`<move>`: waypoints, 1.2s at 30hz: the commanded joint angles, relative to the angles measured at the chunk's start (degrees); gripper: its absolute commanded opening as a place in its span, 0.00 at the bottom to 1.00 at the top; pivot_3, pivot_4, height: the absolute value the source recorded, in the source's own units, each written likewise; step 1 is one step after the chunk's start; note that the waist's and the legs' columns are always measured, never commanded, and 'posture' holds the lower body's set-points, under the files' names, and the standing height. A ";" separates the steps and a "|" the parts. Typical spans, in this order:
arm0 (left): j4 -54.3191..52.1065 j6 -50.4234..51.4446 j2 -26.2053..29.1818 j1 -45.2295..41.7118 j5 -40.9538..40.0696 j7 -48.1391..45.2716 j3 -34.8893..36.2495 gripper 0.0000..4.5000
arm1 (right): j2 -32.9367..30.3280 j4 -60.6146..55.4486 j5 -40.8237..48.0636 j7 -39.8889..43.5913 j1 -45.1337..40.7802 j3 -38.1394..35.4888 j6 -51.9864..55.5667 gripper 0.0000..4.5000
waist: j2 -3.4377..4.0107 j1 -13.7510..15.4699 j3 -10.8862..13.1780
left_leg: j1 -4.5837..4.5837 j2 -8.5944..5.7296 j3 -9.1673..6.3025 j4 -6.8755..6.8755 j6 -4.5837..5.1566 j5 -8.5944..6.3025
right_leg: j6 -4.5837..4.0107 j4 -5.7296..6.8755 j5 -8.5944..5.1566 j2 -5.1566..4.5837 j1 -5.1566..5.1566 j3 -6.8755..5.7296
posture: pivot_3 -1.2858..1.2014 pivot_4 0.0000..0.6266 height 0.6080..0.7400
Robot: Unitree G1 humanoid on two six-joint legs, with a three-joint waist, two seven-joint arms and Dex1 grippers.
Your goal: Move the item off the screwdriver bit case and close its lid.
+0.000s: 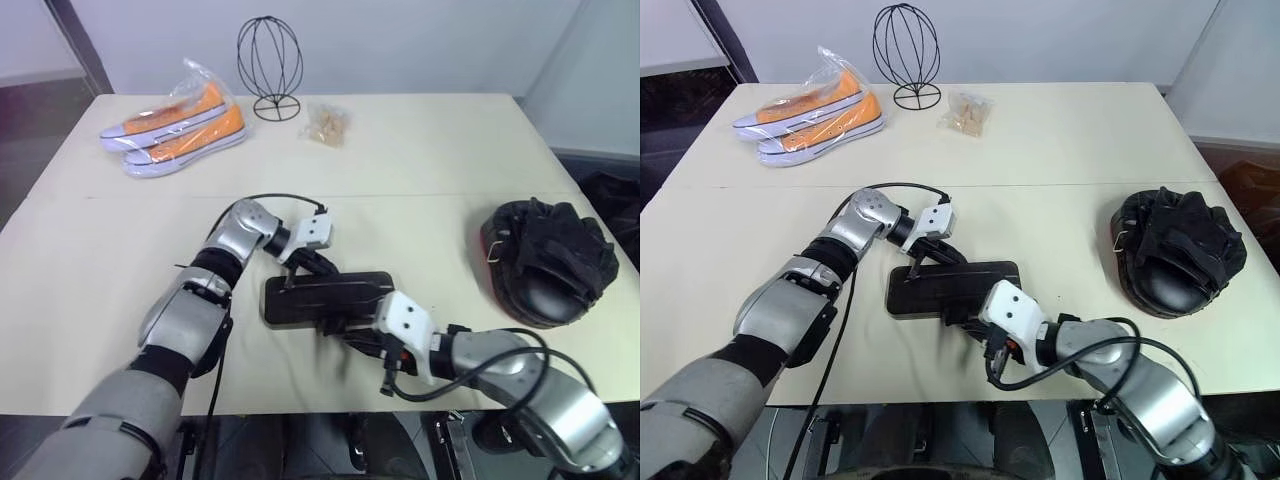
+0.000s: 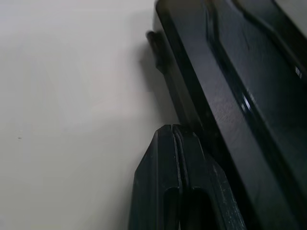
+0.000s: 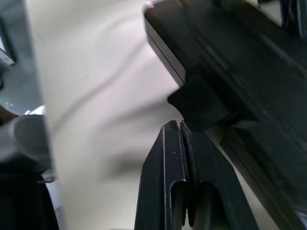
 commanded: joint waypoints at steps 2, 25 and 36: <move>-0.02 -2.24 0.09 1.12 1.70 -0.52 -0.26 0.00 | 1.16 5.16 -4.26 -0.37 -4.15 4.25 -3.15 0.01 | 0.00 0.06 0.00 | 0.01 0.00 0.00 0.00 0.00 0.00 | 0.00 0.00 0.00 0.00 0.00 0.00 | 0.52 0.24 1.00; -6.04 3.45 11.63 0.00 -2.44 -4.76 7.44 0.12 | -5.11 -8.90 12.54 12.17 6.42 -18.25 4.94 0.30 | -0.05 -0.51 -0.12 | 0.08 -0.01 -0.03 0.03 0.05 -0.03 | 0.01 0.14 0.02 -0.03 0.01 0.09 | 0.52 0.24 1.00; -79.25 56.79 56.76 44.37 -49.82 -4.10 32.31 0.93 | -22.97 7.87 28.25 34.53 13.64 -55.25 2.54 1.00 | 0.07 -1.09 0.03 | 0.24 0.43 0.05 -0.11 0.17 -0.12 | -0.04 -0.10 -0.01 -0.23 0.19 0.12 | 0.52 0.24 1.00</move>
